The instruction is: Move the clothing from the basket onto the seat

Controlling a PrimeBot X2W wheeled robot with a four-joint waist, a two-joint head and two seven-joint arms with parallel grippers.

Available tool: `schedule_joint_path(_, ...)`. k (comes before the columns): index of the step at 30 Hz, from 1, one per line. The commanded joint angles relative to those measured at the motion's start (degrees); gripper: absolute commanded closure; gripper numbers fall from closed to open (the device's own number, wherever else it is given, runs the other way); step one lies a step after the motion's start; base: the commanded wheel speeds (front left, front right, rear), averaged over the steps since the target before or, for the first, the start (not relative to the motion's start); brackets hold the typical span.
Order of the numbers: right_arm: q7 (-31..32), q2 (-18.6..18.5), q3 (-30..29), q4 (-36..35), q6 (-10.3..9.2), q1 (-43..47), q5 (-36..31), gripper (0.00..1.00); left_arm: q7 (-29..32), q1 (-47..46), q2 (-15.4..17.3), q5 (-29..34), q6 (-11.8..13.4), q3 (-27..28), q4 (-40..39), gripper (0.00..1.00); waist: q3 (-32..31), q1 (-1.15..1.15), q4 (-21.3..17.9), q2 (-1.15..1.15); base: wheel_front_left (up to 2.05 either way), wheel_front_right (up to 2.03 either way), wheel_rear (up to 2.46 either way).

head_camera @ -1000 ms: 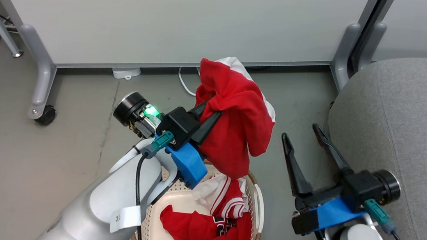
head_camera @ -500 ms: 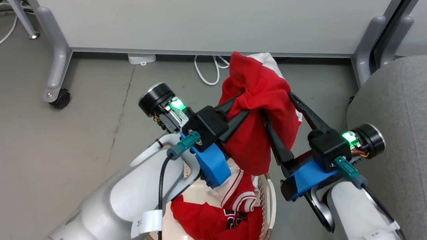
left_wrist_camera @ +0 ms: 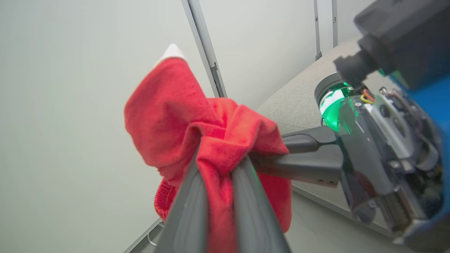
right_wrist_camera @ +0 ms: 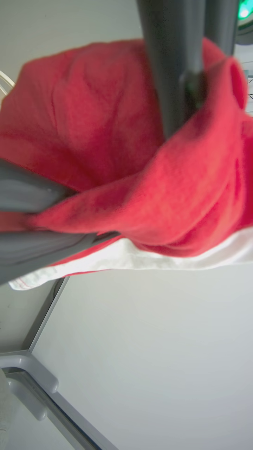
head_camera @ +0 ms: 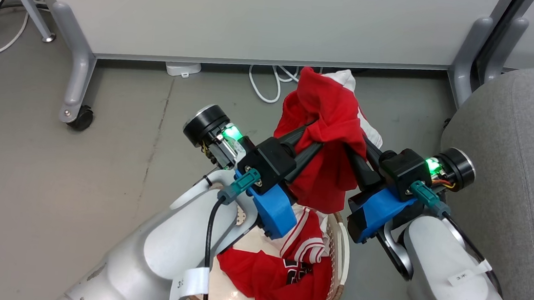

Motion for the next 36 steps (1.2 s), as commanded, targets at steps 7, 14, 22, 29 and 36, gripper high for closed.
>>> schedule_joint_path(7,-0.2,0.35,-0.09,-0.27,0.01,-0.85,0.84,1.0,-0.27,-0.79,0.58,-0.49,-0.09,-0.27,-0.05,1.0,-0.01,0.0,-0.44,0.0,0.0,0.0,0.0)
schedule_joint_path(14,-0.21,0.6,-1.06,-0.55,0.01,-0.18,1.51,1.0,-0.22,-0.13,0.36,-0.6,-0.09,0.67,0.73,0.0,-0.1,0.0,-0.49,0.0,0.0,0.0,0.0)
schedule_joint_path(22,-0.2,0.81,-3.87,-1.28,0.01,1.52,3.05,1.0,-0.22,1.26,0.43,-0.27,-0.09,1.13,0.95,0.0,-0.06,0.0,-0.63,0.0,0.0,0.0,0.0)
schedule_joint_path(29,-0.21,0.78,-8.29,-2.75,0.01,2.84,2.89,1.0,-0.22,2.82,0.41,0.09,-0.09,1.57,0.36,0.0,0.79,0.0,-2.02,0.0,0.0,0.0,0.0)
schedule_joint_path(36,-0.21,0.19,-13.13,-5.39,0.01,4.36,2.97,1.0,-0.22,3.91,1.0,0.83,-0.1,1.6,-1.15,0.0,2.33,0.0,-5.75,0.0,0.0,0.0,0.0)
